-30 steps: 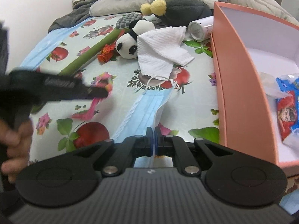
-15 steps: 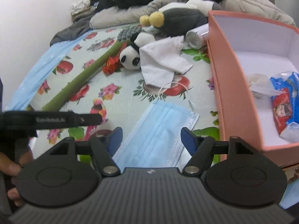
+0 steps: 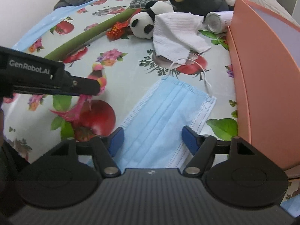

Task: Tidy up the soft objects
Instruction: 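Hold the pink toy with the left gripper while the right gripper grasps the blue mask, then carry the pink toy and blue mask with both grippers over the pink box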

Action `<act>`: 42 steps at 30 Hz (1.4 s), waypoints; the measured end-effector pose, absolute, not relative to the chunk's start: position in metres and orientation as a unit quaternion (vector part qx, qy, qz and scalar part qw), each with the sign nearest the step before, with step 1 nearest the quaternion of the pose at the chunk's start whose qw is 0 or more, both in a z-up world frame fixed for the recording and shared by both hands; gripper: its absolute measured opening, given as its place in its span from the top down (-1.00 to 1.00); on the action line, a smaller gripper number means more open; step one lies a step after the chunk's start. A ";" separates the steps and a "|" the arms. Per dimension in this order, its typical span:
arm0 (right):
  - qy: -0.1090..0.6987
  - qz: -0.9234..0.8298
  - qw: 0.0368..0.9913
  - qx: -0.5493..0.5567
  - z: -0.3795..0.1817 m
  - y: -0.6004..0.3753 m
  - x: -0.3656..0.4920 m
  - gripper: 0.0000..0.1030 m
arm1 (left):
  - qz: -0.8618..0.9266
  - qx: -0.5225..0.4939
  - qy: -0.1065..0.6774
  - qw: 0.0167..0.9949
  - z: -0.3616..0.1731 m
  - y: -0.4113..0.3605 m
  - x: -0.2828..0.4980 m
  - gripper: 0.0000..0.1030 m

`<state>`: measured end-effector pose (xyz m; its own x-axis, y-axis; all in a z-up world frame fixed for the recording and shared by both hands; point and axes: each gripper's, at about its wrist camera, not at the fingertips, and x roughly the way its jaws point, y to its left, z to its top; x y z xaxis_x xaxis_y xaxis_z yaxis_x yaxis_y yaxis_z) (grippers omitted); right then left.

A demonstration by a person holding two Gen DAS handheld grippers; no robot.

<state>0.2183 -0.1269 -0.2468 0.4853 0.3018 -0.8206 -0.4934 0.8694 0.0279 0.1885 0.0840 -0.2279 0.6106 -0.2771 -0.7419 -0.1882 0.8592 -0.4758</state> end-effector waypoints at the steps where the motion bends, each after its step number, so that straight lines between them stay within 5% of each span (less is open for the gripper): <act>1: 0.450 0.234 0.855 -0.105 -0.246 -0.127 0.218 -0.20 | -0.027 -0.267 0.440 0.857 -0.228 0.084 0.188 0.49; 4: 0.446 0.241 0.856 -0.101 -0.247 -0.125 0.215 0.12 | -0.028 -0.263 0.439 0.859 -0.226 0.083 0.188 0.49; 6: 0.447 0.242 0.856 -0.094 -0.245 -0.126 0.215 0.56 | -0.028 -0.265 0.438 0.859 -0.225 0.083 0.187 0.49; 9: 0.454 0.244 0.854 -0.070 -0.245 -0.131 0.217 0.82 | -0.028 -0.261 0.436 0.861 -0.222 0.082 0.185 0.49; 42: 0.346 0.258 0.902 -0.024 -0.116 -0.166 0.170 0.86 | -0.032 -0.204 0.382 0.901 -0.097 0.044 0.105 0.49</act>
